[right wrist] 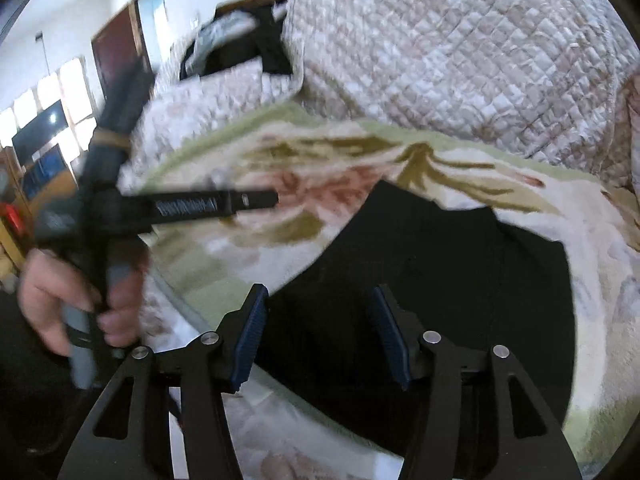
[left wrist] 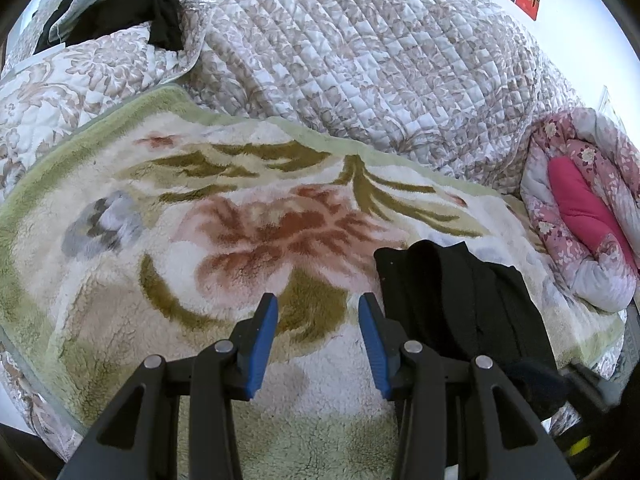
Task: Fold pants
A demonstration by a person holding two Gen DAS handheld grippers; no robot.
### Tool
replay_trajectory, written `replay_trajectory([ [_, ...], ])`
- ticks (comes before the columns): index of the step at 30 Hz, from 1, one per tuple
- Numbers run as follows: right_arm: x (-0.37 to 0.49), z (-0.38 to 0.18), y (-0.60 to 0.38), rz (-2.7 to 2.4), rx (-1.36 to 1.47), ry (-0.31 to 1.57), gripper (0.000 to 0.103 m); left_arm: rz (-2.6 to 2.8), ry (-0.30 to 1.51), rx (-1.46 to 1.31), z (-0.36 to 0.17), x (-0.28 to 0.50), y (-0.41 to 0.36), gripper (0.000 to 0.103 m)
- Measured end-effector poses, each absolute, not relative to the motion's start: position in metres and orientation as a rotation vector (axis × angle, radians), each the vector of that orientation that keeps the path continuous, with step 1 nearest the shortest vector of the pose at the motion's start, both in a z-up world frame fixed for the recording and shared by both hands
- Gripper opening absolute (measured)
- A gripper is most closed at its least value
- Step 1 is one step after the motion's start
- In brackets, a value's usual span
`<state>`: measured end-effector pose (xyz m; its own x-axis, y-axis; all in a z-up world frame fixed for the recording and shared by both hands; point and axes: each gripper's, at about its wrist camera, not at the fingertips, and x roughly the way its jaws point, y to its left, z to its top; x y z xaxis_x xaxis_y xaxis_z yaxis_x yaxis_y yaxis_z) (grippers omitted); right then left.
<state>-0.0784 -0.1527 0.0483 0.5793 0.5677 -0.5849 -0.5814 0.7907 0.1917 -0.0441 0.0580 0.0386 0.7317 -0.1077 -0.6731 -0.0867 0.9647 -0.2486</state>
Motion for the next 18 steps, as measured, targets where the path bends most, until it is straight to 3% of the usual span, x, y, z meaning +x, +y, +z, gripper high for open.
replay_trajectory([
  [3, -0.076, 0.058, -0.184, 0.58, 0.069, 0.628, 0.054, -0.022, 0.743, -0.27, 0.04, -0.045, 0.055, 0.045],
  [5, -0.065, 0.046, -0.196, 0.521, 0.09, 0.698, 0.038, -0.04, 0.74, -0.272, 0.042, -0.045, 0.052, 0.045],
  [6, -0.061, 0.037, -0.196, 0.521, 0.088, 0.747, 0.025, -0.05, 0.738, -0.273, 0.043, -0.045, 0.05, 0.045],
  [8, -0.056, 0.013, -0.182, 0.549, 0.034, 0.873, 0.023, -0.08, 0.738, -0.273, 0.045, -0.046, 0.043, 0.045],
  [18, -0.008, 0.049, -0.238, 0.366, 0.141, 0.833, 0.023, -0.254, 0.757, -0.187, 0.059, -0.026, -0.015, 0.045],
])
